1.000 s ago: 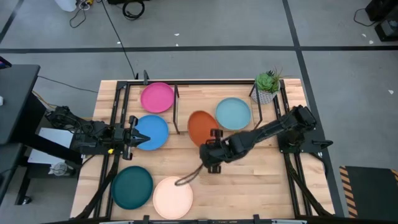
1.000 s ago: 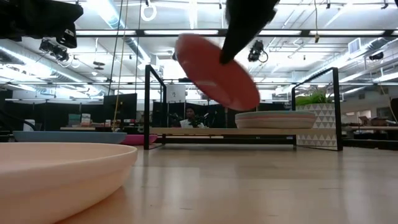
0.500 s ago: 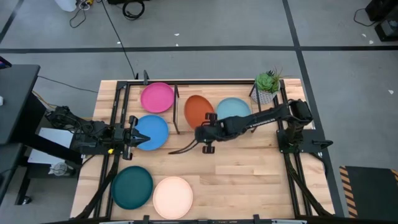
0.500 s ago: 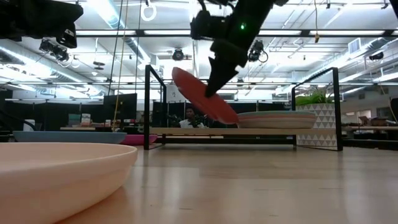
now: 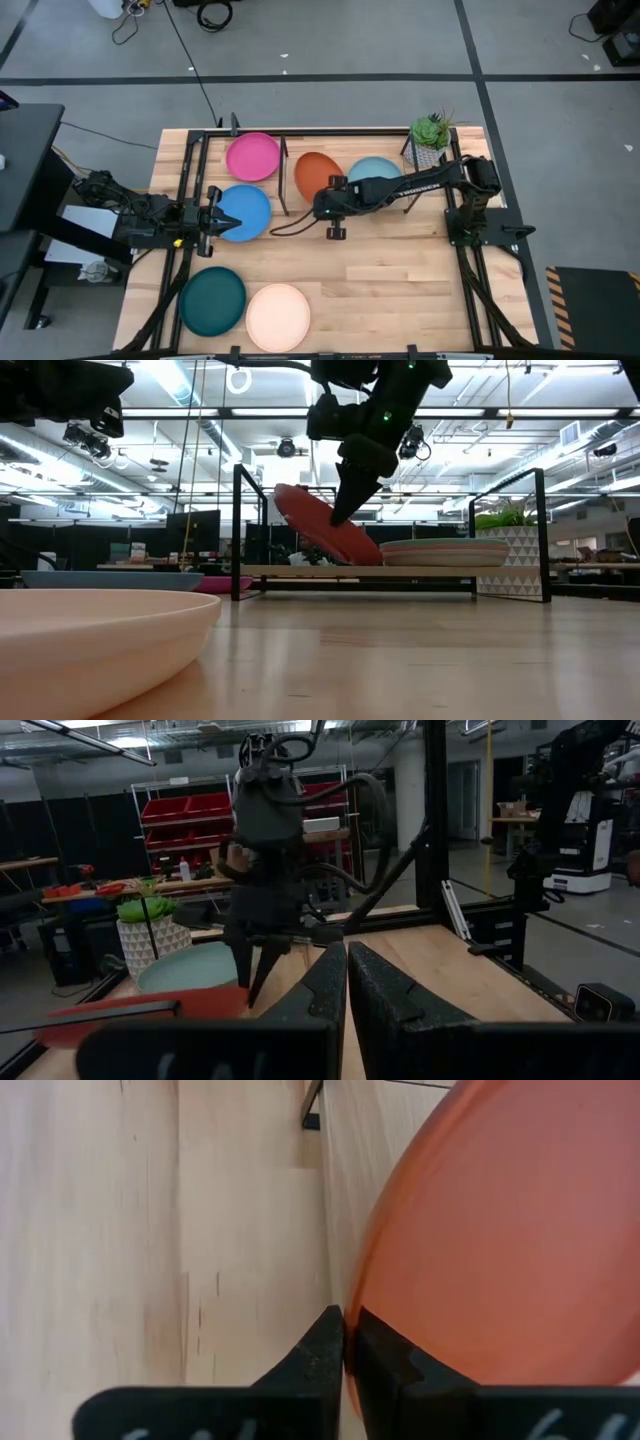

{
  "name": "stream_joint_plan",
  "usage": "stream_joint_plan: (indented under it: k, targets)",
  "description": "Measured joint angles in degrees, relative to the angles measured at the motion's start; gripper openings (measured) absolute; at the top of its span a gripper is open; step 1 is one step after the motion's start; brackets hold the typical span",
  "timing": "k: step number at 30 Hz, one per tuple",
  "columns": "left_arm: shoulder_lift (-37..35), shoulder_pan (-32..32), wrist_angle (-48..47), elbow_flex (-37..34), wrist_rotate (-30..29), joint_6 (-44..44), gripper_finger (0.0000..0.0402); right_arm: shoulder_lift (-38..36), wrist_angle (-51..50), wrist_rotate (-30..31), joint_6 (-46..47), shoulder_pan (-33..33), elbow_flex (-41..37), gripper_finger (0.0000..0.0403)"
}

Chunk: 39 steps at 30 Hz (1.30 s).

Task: Place and stack plates onto a shelf
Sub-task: Put the orange plate on the shelf, then stack the blue plate on top of the orange plate on the shelf

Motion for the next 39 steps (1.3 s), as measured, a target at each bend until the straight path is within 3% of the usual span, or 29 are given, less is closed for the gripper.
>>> stream_joint_plan:
  k: [12, 18, 22, 32, 39]
  targets:
    - [0.01, 0.0, -0.01, 0.0, 0.0, -0.01, 0.0023, -0.02, 1.02, -0.44, 1.56, 0.0, 0.19, 0.0087]
    - [-0.01, 0.01, -0.07, 0.0, 0.0, -0.45, 0.0023, -0.07, -3.46, 0.0, 3.86, 3.08, 4.25, 0.0094]
    - [-0.01, -0.01, -0.04, 0.0, 0.01, -6.47, 0.0023, -0.17, -5.24, 0.08, 6.47, 6.82, 4.27, 0.0094]
    - [-0.01, 0.01, 3.45, 0.02, -0.23, -7.43, 0.0023, -0.14, 12.39, 9.04, 5.33, 15.98, -7.71, 0.0094]
    - [0.0, 0.01, 1.64, 0.02, -10.8, -18.45, 0.0023, -0.09, 25.44, 13.79, -0.67, 19.0, -15.65, 0.0093]
